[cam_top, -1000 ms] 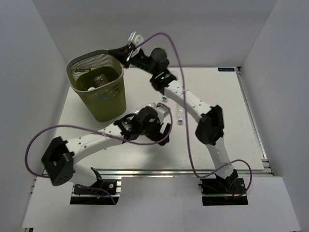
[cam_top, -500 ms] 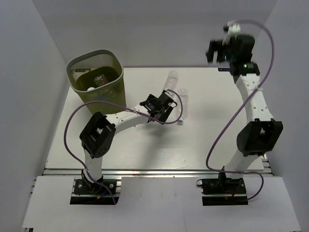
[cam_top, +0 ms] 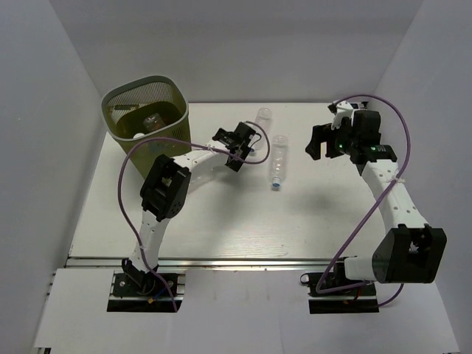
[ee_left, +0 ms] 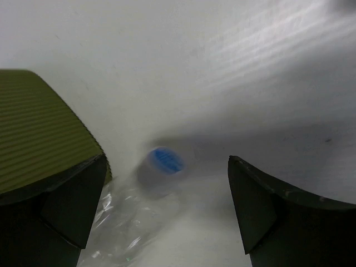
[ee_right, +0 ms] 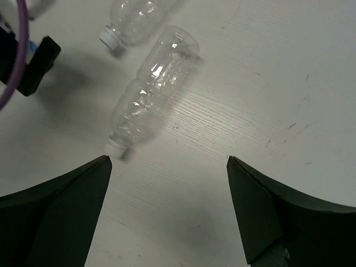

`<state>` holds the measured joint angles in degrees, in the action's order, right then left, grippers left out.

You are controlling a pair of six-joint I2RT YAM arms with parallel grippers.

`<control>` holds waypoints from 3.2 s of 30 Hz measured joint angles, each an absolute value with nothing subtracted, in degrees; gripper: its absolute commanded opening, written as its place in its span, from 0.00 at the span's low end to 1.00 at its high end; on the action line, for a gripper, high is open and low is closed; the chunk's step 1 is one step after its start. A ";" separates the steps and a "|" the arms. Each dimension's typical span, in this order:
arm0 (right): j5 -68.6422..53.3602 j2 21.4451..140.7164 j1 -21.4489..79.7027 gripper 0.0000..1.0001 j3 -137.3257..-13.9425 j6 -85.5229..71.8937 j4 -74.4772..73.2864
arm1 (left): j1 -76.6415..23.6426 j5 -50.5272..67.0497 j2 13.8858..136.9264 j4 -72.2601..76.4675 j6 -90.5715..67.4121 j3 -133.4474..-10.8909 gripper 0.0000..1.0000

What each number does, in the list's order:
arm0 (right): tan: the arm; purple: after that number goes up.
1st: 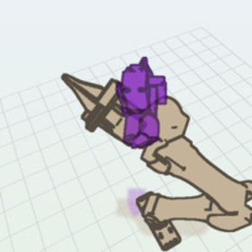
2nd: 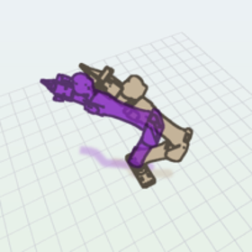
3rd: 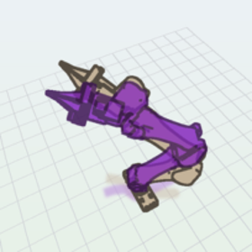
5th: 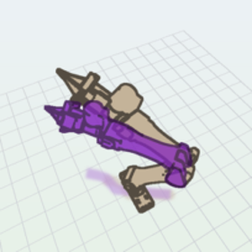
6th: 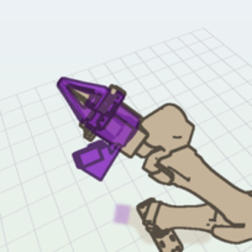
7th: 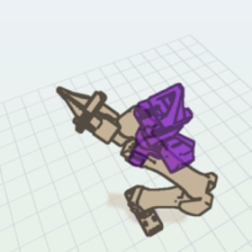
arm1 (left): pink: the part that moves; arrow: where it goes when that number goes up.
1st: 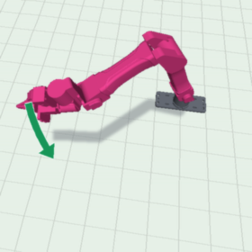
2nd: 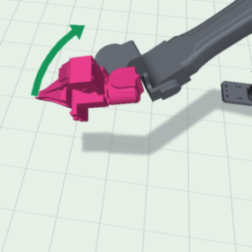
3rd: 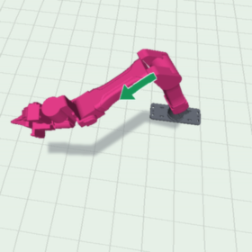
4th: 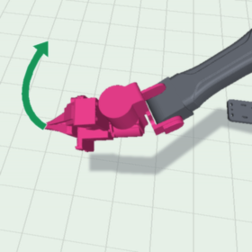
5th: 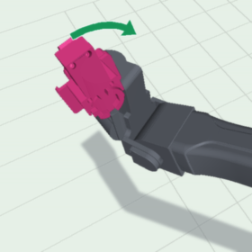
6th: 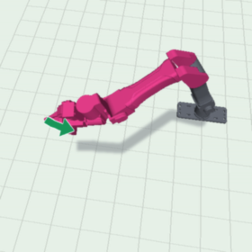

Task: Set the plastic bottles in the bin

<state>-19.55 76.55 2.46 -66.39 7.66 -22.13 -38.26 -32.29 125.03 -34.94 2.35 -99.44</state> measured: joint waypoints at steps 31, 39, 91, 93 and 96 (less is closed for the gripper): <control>-27.20 88.82 3.40 0.90 -73.47 3.40 -23.75 | -40.47 -20.99 96.12 -48.10 -1.10 -87.33 0.95; -27.27 92.25 4.56 0.90 -75.02 3.11 -23.90 | -40.14 -23.07 97.43 -61.89 -5.74 -83.35 0.97; -30.89 89.10 4.58 0.81 -69.23 5.04 -22.59 | -33.52 -1.52 86.59 -41.47 14.98 -68.79 0.41; -30.94 89.12 4.58 0.79 -69.25 5.04 -22.65 | -34.11 3.38 84.53 -39.77 14.50 -77.54 0.41; -31.31 89.43 4.58 0.78 -69.56 4.89 -22.76 | -34.00 8.34 83.00 -34.41 12.73 -91.90 0.40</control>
<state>-31.31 89.43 4.58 -69.56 4.89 -22.76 -34.00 8.34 83.00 -34.41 12.73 -91.90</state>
